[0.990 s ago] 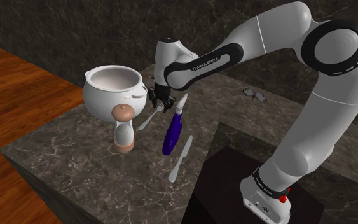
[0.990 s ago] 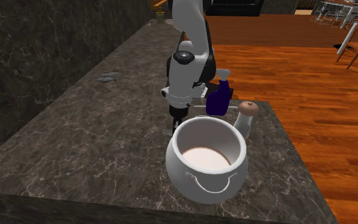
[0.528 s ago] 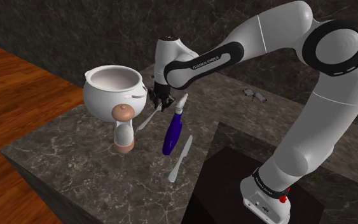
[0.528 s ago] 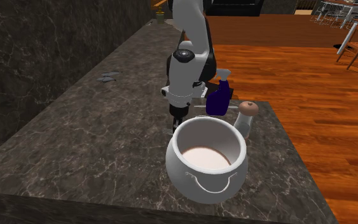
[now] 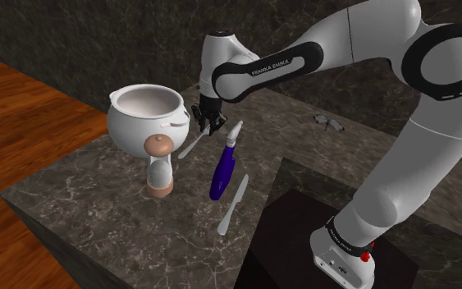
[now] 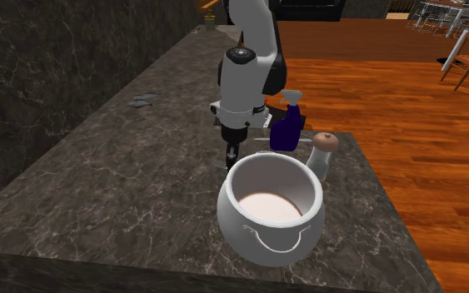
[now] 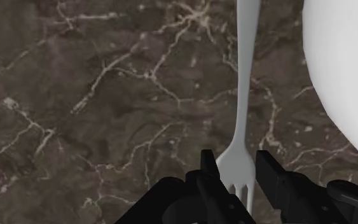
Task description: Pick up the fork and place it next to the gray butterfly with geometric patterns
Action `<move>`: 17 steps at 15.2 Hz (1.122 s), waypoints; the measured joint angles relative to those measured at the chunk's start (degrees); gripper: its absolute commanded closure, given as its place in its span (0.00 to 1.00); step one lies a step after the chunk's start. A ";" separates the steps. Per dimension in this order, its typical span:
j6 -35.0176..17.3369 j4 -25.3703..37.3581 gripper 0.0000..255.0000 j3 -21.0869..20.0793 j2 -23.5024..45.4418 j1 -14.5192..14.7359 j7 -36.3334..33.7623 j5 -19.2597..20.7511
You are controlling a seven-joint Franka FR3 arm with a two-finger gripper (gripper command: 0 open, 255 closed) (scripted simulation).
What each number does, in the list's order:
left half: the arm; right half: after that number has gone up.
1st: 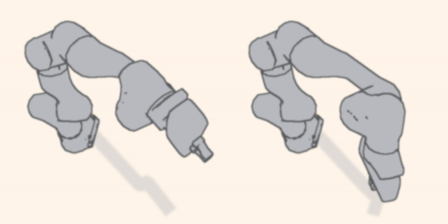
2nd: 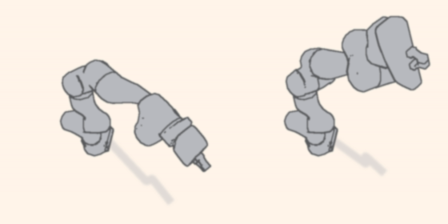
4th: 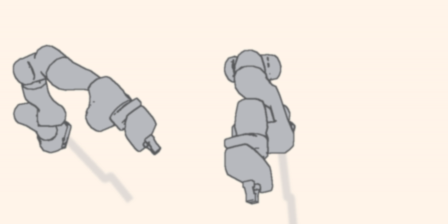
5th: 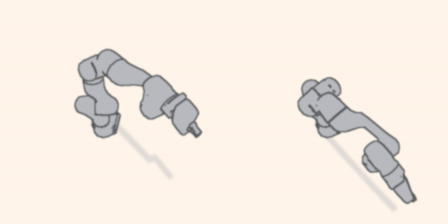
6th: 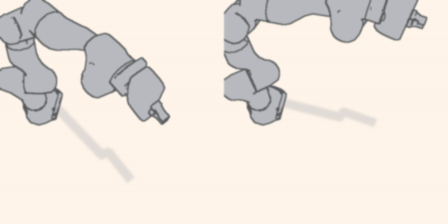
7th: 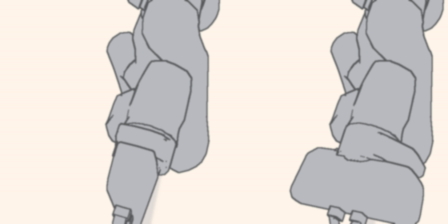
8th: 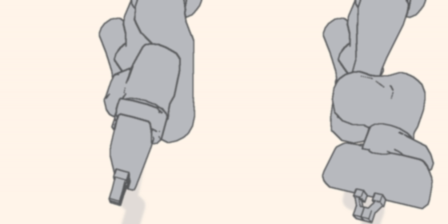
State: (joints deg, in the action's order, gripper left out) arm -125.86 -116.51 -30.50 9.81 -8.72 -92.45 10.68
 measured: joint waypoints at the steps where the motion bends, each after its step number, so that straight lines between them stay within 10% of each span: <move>1: 0.62 0.22 1.00 -0.04 -0.51 -0.15 0.40 -0.40; 11: 7.30 4.11 1.00 -0.49 -3.93 -0.60 2.46 -3.04; 17: 5.61 -5.21 1.00 2.13 -13.34 -4.02 10.82 -8.51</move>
State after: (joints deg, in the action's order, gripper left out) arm -120.26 -121.71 -28.37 -3.53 -12.74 -81.63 2.17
